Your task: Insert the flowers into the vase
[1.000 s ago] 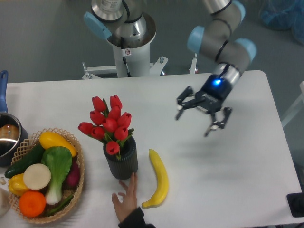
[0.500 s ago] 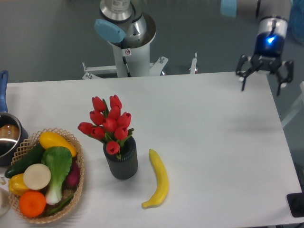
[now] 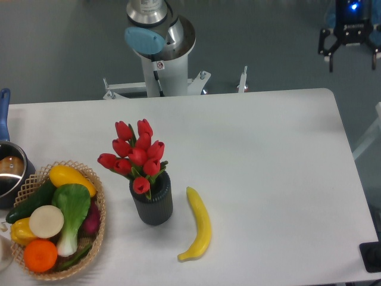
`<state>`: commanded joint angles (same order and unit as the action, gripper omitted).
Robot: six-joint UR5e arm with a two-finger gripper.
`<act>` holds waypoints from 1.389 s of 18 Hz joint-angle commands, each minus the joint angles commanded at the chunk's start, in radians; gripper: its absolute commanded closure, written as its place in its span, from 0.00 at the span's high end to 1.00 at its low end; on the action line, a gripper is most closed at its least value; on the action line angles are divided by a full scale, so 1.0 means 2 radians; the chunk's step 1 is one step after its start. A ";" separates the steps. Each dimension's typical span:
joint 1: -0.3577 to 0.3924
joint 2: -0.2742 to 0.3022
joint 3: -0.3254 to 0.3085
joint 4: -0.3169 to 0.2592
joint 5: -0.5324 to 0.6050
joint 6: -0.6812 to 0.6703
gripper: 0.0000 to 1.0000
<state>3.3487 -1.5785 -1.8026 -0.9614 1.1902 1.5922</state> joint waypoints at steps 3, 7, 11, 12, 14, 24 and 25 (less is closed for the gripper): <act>-0.001 -0.002 0.038 -0.071 0.015 0.023 1.00; 0.002 -0.004 0.061 -0.121 0.036 0.082 1.00; -0.001 -0.004 0.061 -0.123 0.035 0.083 1.00; -0.002 -0.004 0.061 -0.123 0.034 0.083 1.00; -0.002 -0.003 0.061 -0.124 0.033 0.083 1.00; -0.011 -0.002 0.060 -0.123 0.031 0.082 1.00; -0.012 -0.002 0.060 -0.123 0.030 0.082 1.00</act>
<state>3.3257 -1.5831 -1.6828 -1.2072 1.2502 1.7564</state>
